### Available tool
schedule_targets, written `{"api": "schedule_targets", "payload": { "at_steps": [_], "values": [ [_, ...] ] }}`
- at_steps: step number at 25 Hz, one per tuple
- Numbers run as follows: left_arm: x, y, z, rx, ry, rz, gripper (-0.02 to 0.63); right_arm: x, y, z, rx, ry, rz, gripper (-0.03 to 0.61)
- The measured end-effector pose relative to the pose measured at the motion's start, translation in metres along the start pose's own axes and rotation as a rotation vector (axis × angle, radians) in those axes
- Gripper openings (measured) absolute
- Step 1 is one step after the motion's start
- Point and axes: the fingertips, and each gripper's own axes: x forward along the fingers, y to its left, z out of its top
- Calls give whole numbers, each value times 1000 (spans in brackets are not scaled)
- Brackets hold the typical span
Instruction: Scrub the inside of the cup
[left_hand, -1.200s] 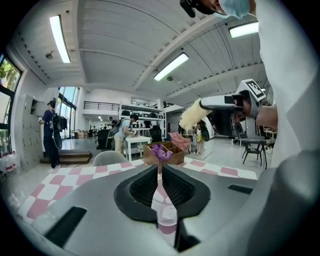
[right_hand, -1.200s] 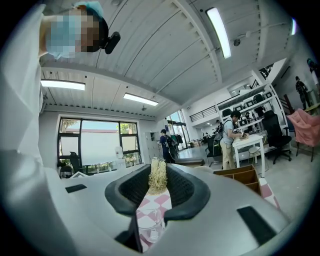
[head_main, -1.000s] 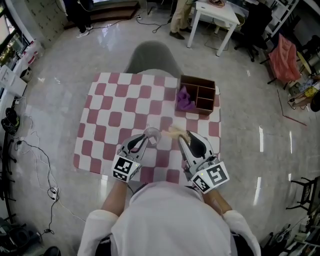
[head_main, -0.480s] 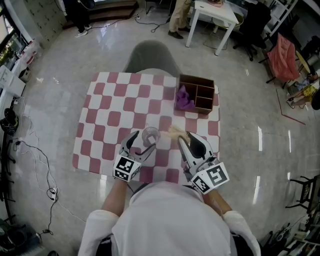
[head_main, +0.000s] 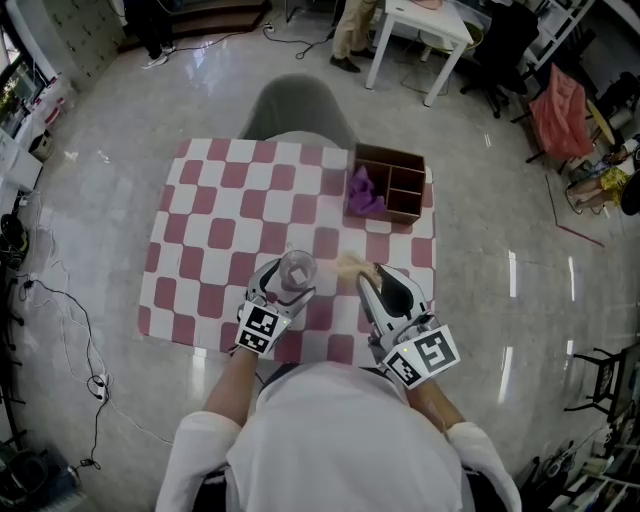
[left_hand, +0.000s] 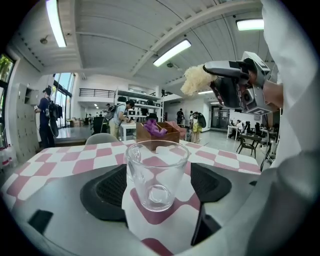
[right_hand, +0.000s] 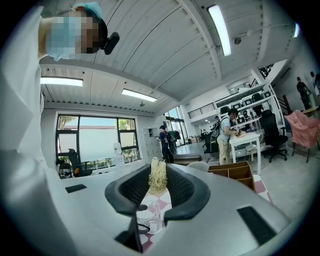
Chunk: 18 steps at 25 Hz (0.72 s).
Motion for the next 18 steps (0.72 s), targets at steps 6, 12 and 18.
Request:
{"api": "schedule_targets", "payload": {
  "at_steps": [6,12,18],
  "values": [
    [16,2,-4,-1,7,-6,382,-3,-6,-3,0,9,-20,107],
    [27,2,-10,-14,26,-15,382,-5,-11,-3,-2,18,-33,107],
    [35,4,-14,-32,56,-23,380,-5,-15,-3,-4,20,-40,107]
  ]
}}
